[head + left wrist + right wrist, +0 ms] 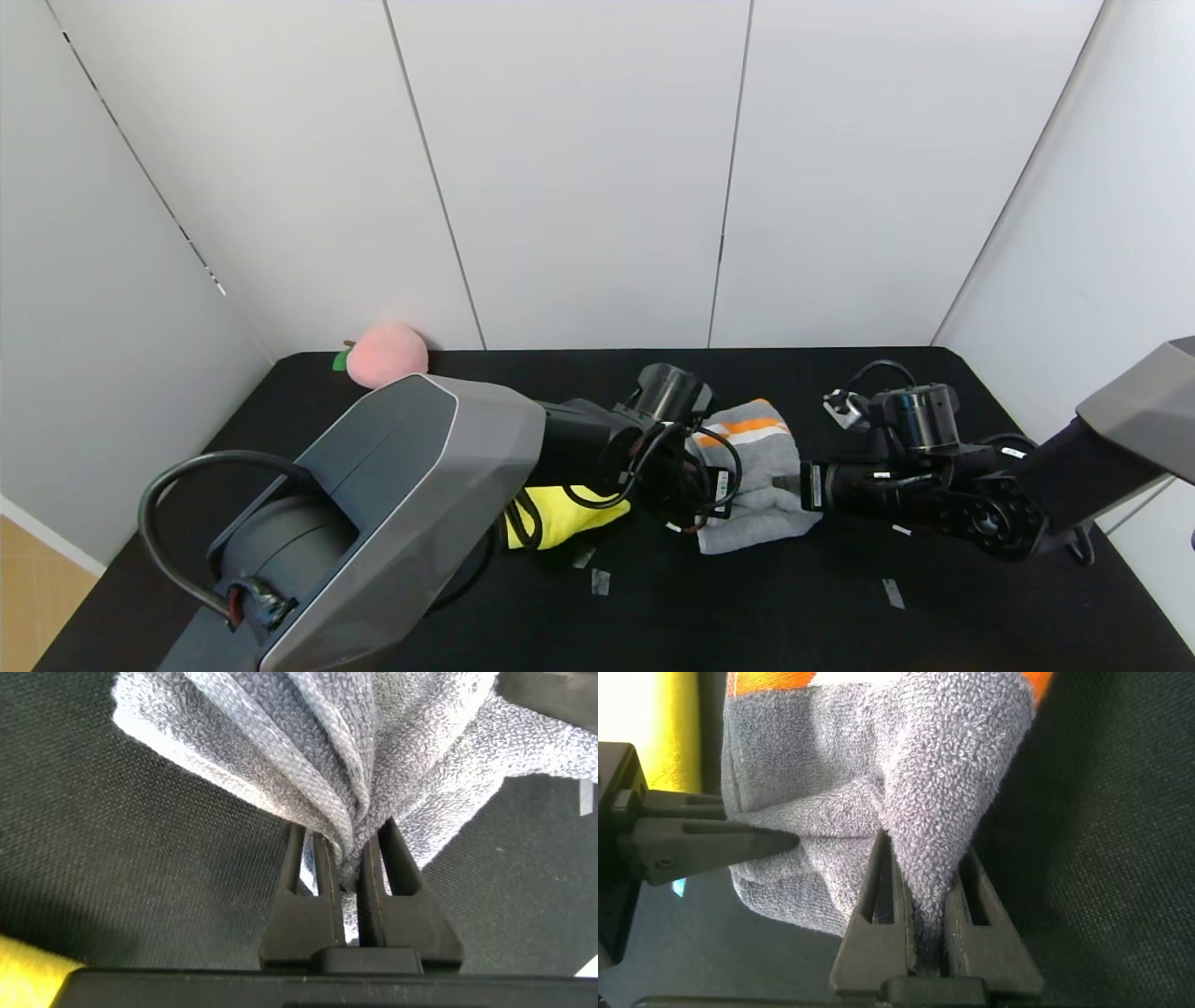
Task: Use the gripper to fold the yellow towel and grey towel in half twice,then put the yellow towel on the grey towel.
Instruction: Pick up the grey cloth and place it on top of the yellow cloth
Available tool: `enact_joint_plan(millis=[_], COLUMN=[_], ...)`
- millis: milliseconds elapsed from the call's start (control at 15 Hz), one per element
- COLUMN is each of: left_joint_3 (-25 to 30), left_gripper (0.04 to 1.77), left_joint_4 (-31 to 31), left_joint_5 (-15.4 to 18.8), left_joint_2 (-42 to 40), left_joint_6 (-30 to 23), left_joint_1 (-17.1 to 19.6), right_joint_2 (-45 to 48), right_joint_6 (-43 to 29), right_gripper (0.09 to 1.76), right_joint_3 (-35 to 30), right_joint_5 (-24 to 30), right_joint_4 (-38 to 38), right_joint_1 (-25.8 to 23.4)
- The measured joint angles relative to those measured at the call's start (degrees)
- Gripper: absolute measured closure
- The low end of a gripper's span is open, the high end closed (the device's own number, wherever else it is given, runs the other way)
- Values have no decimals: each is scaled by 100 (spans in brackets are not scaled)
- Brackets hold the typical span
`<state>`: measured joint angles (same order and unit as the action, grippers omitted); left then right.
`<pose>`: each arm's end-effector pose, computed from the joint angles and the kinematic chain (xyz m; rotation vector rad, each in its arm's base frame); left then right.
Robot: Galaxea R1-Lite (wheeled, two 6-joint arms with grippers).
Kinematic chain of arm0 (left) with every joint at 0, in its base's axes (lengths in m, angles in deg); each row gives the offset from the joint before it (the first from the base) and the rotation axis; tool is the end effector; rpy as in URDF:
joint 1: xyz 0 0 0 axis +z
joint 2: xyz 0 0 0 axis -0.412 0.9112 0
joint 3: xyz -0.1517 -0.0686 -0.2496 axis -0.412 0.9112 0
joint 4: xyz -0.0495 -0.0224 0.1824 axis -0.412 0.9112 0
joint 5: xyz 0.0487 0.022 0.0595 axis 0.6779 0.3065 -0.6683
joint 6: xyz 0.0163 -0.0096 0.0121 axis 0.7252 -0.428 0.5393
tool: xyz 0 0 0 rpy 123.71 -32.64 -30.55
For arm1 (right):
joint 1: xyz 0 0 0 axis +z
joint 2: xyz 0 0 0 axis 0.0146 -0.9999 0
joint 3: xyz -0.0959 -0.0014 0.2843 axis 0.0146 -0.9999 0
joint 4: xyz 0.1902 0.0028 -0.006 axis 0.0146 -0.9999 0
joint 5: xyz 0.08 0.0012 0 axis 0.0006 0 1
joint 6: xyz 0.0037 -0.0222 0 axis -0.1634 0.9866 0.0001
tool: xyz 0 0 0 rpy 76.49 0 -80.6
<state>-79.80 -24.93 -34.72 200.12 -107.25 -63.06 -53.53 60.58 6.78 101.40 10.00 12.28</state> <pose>0.3850 -0.3132 0.0568 -0.1078 0.9473 -0.6172 0.3670 0.0935 0.0429 0.3000 0.7234 0.4637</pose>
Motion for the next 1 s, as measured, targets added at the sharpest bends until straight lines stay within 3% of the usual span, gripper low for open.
enact_joint_plan(millis=[533,1000], left_joint_3=[6,91], left_gripper=[160,160], left_joint_4=[394,909], left_joint_5=[-291,-564], left_joint_2=[-542,-1108], left_joint_6=[206,321], left_joint_1=[48,325], right_joint_2=[627,929], right_joint_6=[-296,-499], right_gripper=[159,159], right_joint_3=[91,472], right_joint_5=[226,324], right_joint_4=[-34,-77], right_joint_1=[135,630])
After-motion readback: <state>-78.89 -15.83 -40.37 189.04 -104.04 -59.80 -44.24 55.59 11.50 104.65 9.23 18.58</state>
